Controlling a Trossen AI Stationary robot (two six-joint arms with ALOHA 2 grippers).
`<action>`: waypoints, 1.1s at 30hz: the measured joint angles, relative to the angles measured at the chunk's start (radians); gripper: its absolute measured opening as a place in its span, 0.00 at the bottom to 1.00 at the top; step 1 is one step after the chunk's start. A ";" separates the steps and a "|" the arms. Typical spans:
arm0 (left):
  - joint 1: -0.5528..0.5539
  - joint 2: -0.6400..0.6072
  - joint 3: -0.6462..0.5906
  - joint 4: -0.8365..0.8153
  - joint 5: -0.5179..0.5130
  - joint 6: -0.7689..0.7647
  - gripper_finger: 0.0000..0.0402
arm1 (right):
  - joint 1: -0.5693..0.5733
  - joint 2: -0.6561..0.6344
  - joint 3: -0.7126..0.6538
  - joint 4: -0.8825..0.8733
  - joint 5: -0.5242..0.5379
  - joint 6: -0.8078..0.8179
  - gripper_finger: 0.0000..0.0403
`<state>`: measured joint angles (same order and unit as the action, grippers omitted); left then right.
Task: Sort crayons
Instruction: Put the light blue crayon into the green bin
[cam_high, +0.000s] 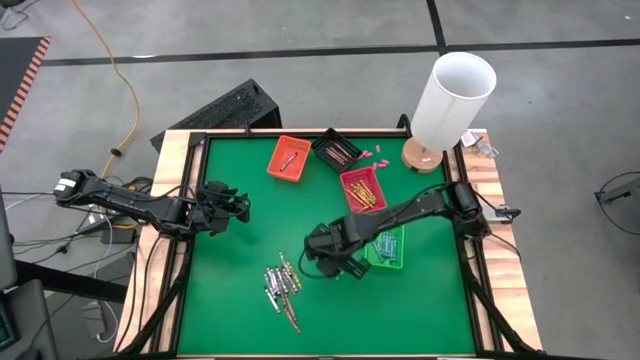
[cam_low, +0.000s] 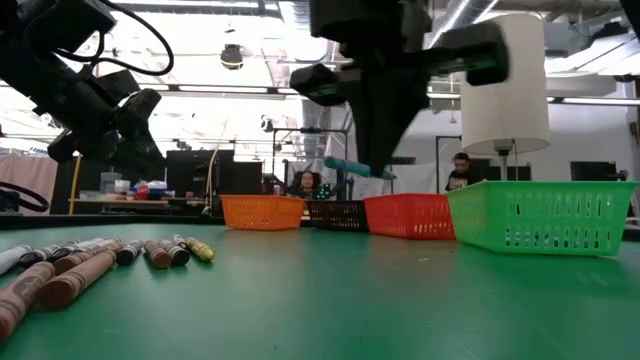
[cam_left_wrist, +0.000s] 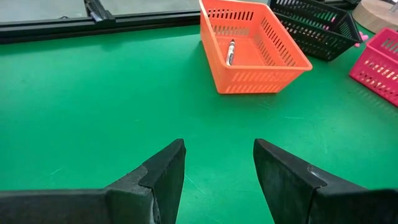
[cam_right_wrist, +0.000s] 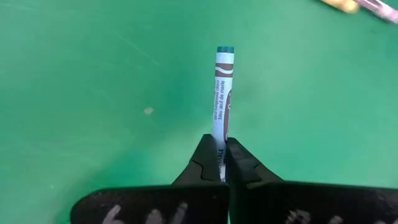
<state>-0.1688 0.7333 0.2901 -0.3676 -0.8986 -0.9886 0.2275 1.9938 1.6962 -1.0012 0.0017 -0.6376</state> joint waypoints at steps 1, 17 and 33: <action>0.000 0.000 0.000 0.000 0.000 0.000 0.45 | -0.014 0.000 0.011 -0.012 0.000 0.000 0.00; 0.000 0.000 0.000 -0.001 -0.024 0.009 0.45 | -0.224 -0.138 0.080 -0.190 0.000 0.096 0.00; 0.000 0.000 0.000 -0.001 -0.044 0.013 0.45 | -0.162 -0.475 -0.158 -0.205 0.120 0.230 0.00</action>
<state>-0.1688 0.7334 0.2901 -0.3683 -0.9425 -0.9760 0.0660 1.5186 1.5386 -1.2065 0.1219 -0.4081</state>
